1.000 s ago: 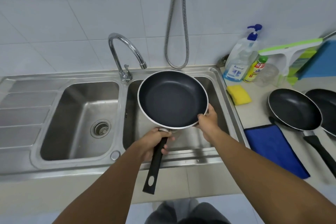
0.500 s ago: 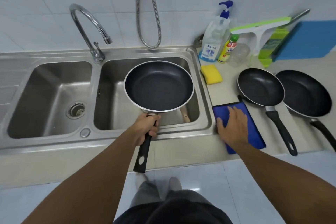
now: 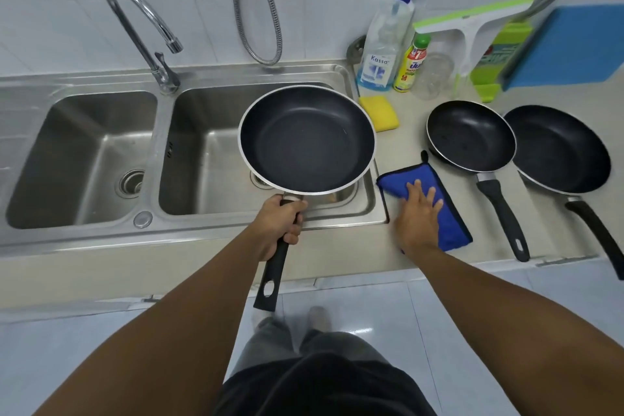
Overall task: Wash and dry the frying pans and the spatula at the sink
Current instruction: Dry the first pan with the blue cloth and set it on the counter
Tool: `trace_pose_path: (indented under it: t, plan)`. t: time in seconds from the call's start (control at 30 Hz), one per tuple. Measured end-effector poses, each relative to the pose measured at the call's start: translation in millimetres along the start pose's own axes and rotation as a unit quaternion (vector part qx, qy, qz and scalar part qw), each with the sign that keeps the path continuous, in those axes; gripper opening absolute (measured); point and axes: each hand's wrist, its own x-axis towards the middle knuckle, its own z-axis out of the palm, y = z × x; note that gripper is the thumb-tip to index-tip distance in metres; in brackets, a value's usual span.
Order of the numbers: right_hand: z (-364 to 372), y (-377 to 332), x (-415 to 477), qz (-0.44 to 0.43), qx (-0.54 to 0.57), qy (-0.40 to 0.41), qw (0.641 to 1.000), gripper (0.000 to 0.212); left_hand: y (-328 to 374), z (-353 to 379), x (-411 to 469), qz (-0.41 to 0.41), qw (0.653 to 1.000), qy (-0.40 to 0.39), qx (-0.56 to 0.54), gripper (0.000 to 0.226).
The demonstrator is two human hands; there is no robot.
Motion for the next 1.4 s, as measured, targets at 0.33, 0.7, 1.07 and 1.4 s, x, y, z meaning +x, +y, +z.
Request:
trace_pose_path:
  t: [0.33, 0.7, 1.07, 1.4]
  plan:
    - [-76, -134, 37, -0.123, 0.359, 0.272, 0.885, 0.041, 1, 2, -8, 0.029, 0.999, -0.024, 0.032, 0.010]
    - [-22, -249, 9, -0.324, 0.173, -0.246, 0.897, 0.054, 20, -40, -4, 0.123, 0.983, -0.027, 0.132, 0.014]
    - [-15, -252, 27, -0.344, -0.042, -0.151, 0.926, 0.054, 28, -78, 3, 0.149, 0.972, -0.048, 0.175, 0.029]
    - [-48, -196, 42, -0.453, -0.076, -0.259, 0.850, 0.057, 55, -70, 9, 0.164, 0.978, -0.022, 0.125, 0.020]
